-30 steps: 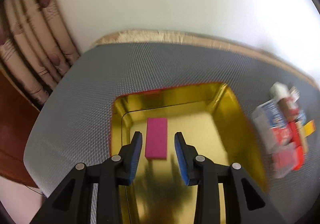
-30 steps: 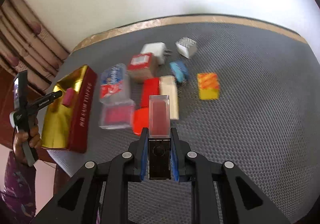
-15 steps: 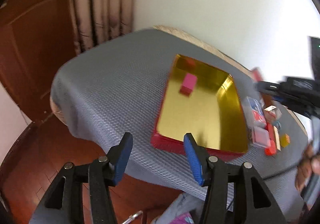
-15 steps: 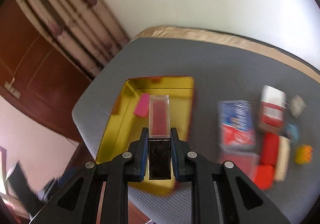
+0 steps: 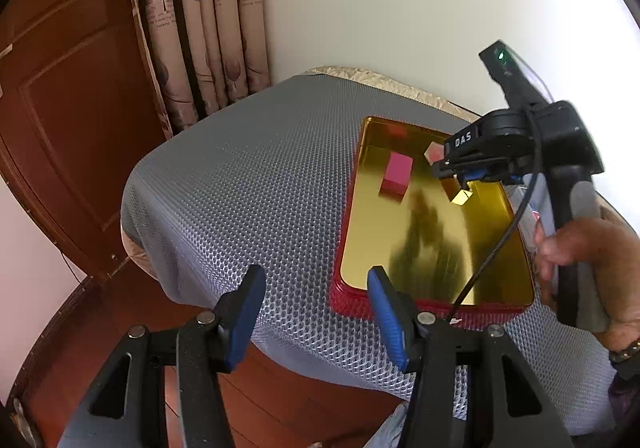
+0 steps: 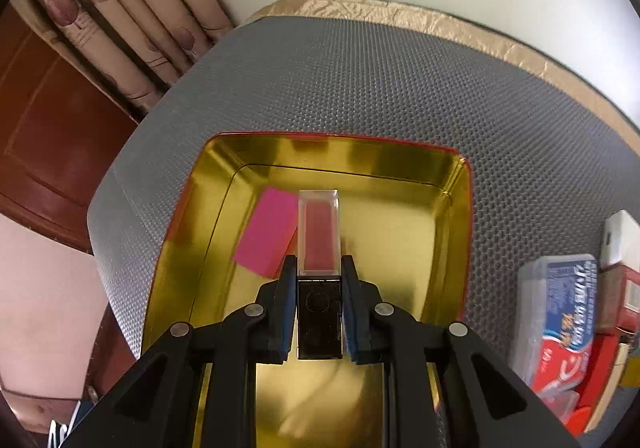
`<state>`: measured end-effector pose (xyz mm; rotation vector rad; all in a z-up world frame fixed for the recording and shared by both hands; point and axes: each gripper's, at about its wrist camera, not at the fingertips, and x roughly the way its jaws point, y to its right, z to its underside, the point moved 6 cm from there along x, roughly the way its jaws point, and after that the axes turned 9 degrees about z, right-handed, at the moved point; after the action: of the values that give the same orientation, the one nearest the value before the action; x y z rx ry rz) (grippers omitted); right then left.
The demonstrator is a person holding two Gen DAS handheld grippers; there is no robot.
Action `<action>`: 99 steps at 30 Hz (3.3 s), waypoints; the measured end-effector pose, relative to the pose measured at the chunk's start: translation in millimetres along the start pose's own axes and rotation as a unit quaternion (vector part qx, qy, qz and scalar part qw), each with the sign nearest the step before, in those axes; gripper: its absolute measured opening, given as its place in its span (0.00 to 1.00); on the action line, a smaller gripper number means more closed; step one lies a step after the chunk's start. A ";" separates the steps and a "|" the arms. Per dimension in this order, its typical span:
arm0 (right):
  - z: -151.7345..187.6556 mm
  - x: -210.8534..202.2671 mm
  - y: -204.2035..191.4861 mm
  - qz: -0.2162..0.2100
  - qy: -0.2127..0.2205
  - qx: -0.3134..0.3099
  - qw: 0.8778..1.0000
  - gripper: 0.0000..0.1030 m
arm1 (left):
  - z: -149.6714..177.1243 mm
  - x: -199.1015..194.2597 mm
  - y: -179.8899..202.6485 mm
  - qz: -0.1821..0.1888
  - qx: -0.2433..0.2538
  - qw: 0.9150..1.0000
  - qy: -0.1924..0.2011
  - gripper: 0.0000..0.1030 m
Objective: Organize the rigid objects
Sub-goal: 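Release the pink block and lighter into the tin with both grippers, then grasp the clear box with red lid with the left gripper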
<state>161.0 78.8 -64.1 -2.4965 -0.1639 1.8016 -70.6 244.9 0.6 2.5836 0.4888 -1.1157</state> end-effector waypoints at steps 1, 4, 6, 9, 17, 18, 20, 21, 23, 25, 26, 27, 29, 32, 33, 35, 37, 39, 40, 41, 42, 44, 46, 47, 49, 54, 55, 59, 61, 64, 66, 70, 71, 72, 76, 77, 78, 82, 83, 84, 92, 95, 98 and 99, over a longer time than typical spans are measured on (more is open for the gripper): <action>-0.7 3.2 0.0 0.002 -0.002 0.000 1.000 0.18 | 1.1 0.5 0.9 -0.001 0.000 1.000 0.000 0.53; -3.3 4.9 0.2 0.002 0.004 0.003 1.000 0.22 | 1.9 2.1 1.5 -0.004 0.002 1.000 -0.003 0.53; -5.3 -1.6 -2.1 -0.022 0.014 0.011 1.000 0.41 | 1.7 4.3 2.5 -0.001 0.006 1.000 -0.005 0.53; -0.7 -37.3 1.1 -0.066 0.067 0.024 0.995 0.52 | 4.0 7.0 6.1 -0.001 0.016 1.000 -0.015 0.53; 110.2 -132.2 118.3 0.021 0.206 0.061 0.976 0.85 | 15.8 -1.7 48.6 0.089 0.072 0.993 -0.029 0.53; 131.8 -133.6 145.4 0.061 0.202 0.061 0.976 0.85 | 18.6 -3.2 58.4 0.104 0.085 0.990 -0.034 0.53; 171.1 -131.6 196.5 0.157 0.182 0.057 0.969 0.85 | 26.7 -6.1 79.1 0.135 0.113 0.983 -0.048 0.53; 186.7 -129.2 218.8 0.182 0.167 0.060 0.967 0.85 | 31.1 -9.0 91.1 0.153 0.127 0.979 -0.053 0.53; 209.4 -130.0 250.2 0.205 0.158 0.071 0.963 0.85 | 38.2 -12.9 111.0 0.186 0.143 0.970 -0.069 0.53; 230.9 -132.4 280.6 0.267 0.152 0.072 0.949 0.85 | 39.1 -19.2 135.4 0.229 0.155 0.958 -0.080 0.53; 238.4 -131.2 294.9 0.293 0.145 0.073 0.942 0.85 | 39.3 -20.9 144.9 0.244 0.156 0.954 -0.084 0.53; 244.3 -129.7 308.4 0.309 0.140 0.077 0.938 0.85 | 37.4 -20.9 154.9 0.253 0.153 0.951 -0.089 0.53; 253.1 -129.7 328.4 0.306 0.137 0.090 0.938 0.85 | 31.7 -13.7 179.1 0.274 0.143 0.944 -0.115 0.53; 260.9 -120.9 347.0 0.265 0.132 0.137 0.945 0.85 | 26.7 6.7 212.5 0.291 0.121 0.936 -0.159 0.54; 260.3 -120.0 350.1 0.252 0.130 0.145 0.948 0.85 | 25.2 16.2 220.8 0.290 0.117 0.934 -0.172 0.54; 259.0 -120.8 352.3 0.233 0.137 0.151 0.951 0.90 | 22.2 37.5 236.1 0.279 0.104 0.934 -0.196 0.54; 258.0 -120.9 351.6 0.218 0.141 0.151 0.954 0.94 | 18.8 55.7 242.1 0.294 0.071 0.925 -0.228 0.54; 260.6 -119.5 343.4 0.209 0.142 0.146 0.957 0.94 | 17.2 65.9 247.8 0.327 0.044 0.910 -0.251 0.54; 260.8 -119.1 341.9 0.206 0.143 0.143 0.957 0.94 | 14.7 69.9 251.2 0.328 0.052 0.909 -0.252 0.54; 260.4 -118.8 340.4 0.203 0.144 0.141 0.958 0.95 | 11.0 73.9 253.4 0.317 0.071 0.913 -0.246 0.54; 259.9 -118.5 339.5 0.199 0.146 0.139 0.959 0.95 | 8.7 77.9 254.3 0.304 0.089 0.916 -0.246 0.54; 259.9 -118.2 338.8 0.189 0.149 0.139 0.961 0.95 | 8.9 87.0 257.4 0.293 0.117 0.912 -0.262 0.54; 259.5 -117.3 339.2 0.181 0.150 0.140 0.962 0.95 | 7.9 92.2 253.7 0.280 0.127 0.915 -0.263 0.54; 259.8 -116.7 339.5 0.179 0.150 0.140 0.962 0.95 | 3.3 95.5 249.5 0.270 0.127 0.919 -0.258 0.54; 259.0 -114.4 337.7 0.175 0.147 0.136 0.964 0.95 | -3.4 101.3 245.1 0.271 0.111 0.921 -0.257 0.54; 251.3 -102.7 335.1 0.165 0.135 0.132 0.968 0.95 | -6.0 116.0 248.9 0.320 0.034 0.900 -0.294 0.54; 252.2 -101.9 335.0 0.164 0.134 0.131 0.969 0.96 | -5.2 119.2 250.3 0.320 0.028 0.899 -0.298 0.54; 253.0 -100.0 333.8 0.159 0.131 0.129 0.970 0.96 | -9.5 121.0 258.8 0.313 0.038 0.904 -0.289 0.55; 253.6 -99.7 333.7 0.157 0.129 0.127 0.971 0.97 | -8.2 124.8 267.8 0.306 0.049 0.906 -0.289 0.55; 254.0 -100.7 334.2 0.156 0.129 0.127 0.971 0.97 | -9.5 124.4 269.7 0.289 0.059 0.912 -0.284 0.55; 255.1 -101.2 334.4 0.154 0.129 0.127 0.971 0.97 | -10.5 124.4 265.9 0.272 0.056 0.918 -0.284 0.55; 255.8 -102.7 335.1 0.151 0.129 0.125 0.972 0.97 | -15.3 117.3 261.9 0.257 0.064 0.924 -0.275 0.55; 255.9 -102.7 334.9 0.152 0.129 0.125 0.972 0.97 | -16.3 114.7 262.6 0.255 0.077 0.926 -0.268 0.55; 256.0 -102.5 334.8 0.151 0.129 0.125 0.972 0.97 | -16.5 112.8 263.3 0.252 0.091 0.927 -0.261 0.55; 256.1 -102.4 334.4 0.150 0.128 0.124 0.972 0.98 | -6.8 112.3 265.2 0.208 0.180 0.928 -0.251 0.55; 256.3 -102.6 334.4 0.150 0.129 0.124 0.972 0.98 | -4.3 112.1 265.0 0.207 0.191 0.926 -0.252 0.55; 256.4 -102.8 334.5 0.149 0.129 0.124 0.972 0.98 | -1.5 112.6 264.3 0.209 0.197 0.923 -0.255 0.55; 256.2 -102.7 334.4 0.148 0.128 0.123 0.973 0.98 | 7.7 116.2 259.9 0.228 0.205 0.912 -0.274 0.55; 256.3 -102.6 334.4 0.148 0.128 0.123 0.973 0.98 | 9.1 116.0 260.0 0.238 0.210 0.907 -0.276 0.55; 256.5 -102.6 334.1 0.148 0.128 0.124 0.973 0.98 | 10.9 115.9 260.2 0.246 0.216 0.902 -0.281 0.55; 256.0 -101.3 333.6 0.149 0.124 0.123 0.973 0.99 | 19.8 97.7 273.7 0.256 0.367 0.853 -0.268 0.55; 255.7 -101.3 333.3 0.150 0.124 0.122 0.973 0.99 | 22.1 105.0 280.9 0.234 0.401 0.845 -0.267 0.55; 255.7 -101.1 333.2 0.150 0.123 0.122 0.973 0.99 | 15.3 112.7 287.0 0.230 0.413 0.841 -0.263 0.55; 255.6 -100.9 333.2 0.150 0.123 0.122 0.973 0.99 | 13.7 115.4 290.4 0.235 0.419 0.836 -0.264 0.55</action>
<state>-95.7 -267.8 -86.3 -2.6379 0.4404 1.4659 114.9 -0.1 -57.9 2.5448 -0.9148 -2.0354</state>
